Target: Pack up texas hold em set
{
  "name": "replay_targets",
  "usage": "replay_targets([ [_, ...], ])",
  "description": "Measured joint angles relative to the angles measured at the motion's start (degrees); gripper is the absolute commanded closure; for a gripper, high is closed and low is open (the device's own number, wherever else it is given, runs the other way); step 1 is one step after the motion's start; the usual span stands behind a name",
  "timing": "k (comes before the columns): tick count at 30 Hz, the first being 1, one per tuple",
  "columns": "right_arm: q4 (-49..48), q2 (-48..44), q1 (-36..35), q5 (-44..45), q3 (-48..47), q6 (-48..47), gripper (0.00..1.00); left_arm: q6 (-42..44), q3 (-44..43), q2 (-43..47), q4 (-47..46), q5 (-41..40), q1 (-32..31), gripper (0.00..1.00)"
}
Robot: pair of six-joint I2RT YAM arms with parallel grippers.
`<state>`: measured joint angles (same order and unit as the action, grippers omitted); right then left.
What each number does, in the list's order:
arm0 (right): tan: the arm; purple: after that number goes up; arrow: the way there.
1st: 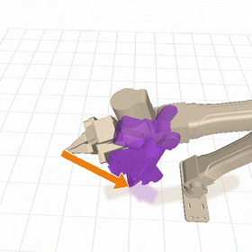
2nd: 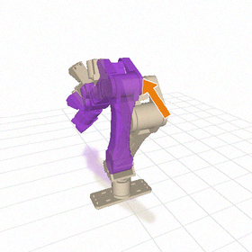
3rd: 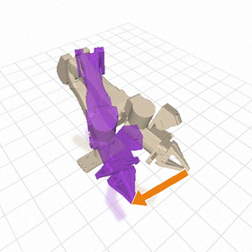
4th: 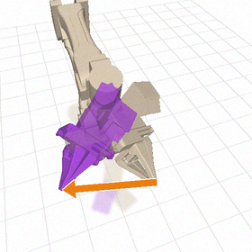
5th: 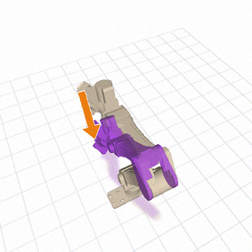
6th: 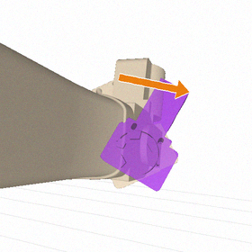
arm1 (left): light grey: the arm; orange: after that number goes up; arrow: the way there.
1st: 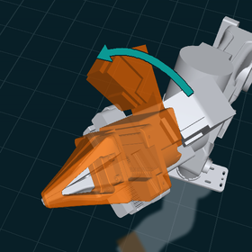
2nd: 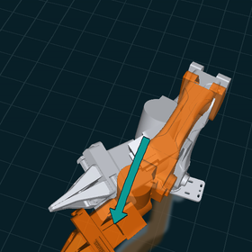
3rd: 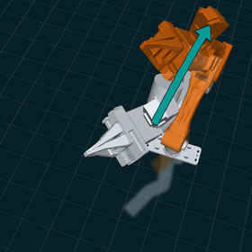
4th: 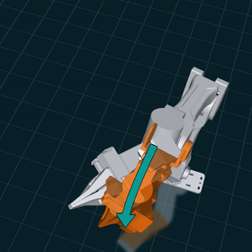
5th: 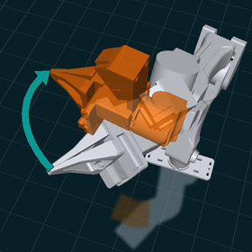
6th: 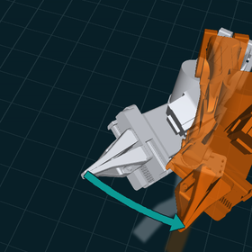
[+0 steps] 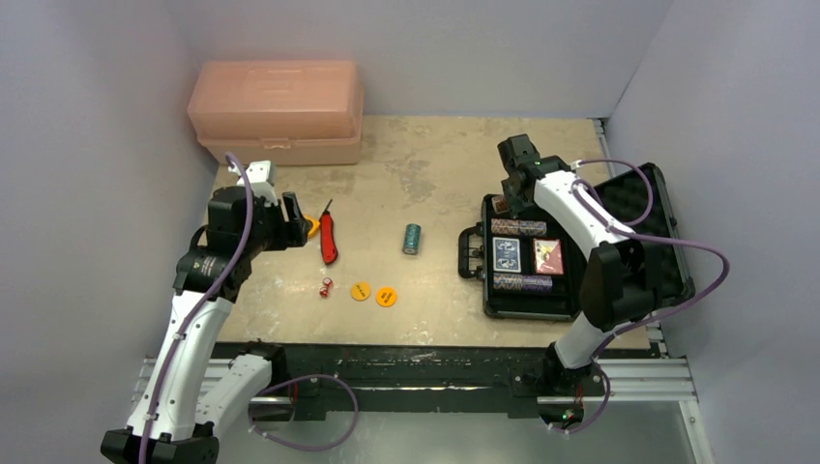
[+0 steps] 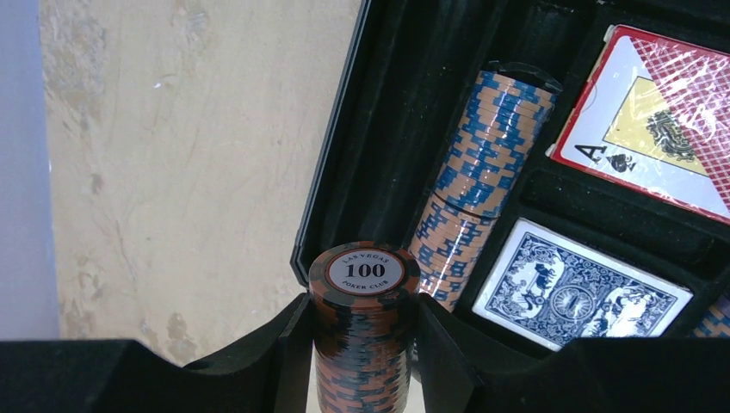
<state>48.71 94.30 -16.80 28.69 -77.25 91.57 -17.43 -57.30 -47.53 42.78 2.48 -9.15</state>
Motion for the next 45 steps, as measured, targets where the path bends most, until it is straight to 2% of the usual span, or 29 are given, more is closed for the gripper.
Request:
replay_targets([
  [13,-2.5,4.9,4.8,-2.9,-1.7,1.4,1.0,0.0,0.0,-0.8,-0.3,1.7,0.0,0.38],
  [34,-2.8,12.3,5.6,-5.9,-5.3,1.4,1.0,0.0,0.0,-0.1,-1.4,2.1,-0.2,0.38],
  [45,-1.3,12.7,5.6,-6.3,-5.6,1.5,0.89,0.0,0.0,0.1,-1.5,2.3,-0.4,0.38],
])
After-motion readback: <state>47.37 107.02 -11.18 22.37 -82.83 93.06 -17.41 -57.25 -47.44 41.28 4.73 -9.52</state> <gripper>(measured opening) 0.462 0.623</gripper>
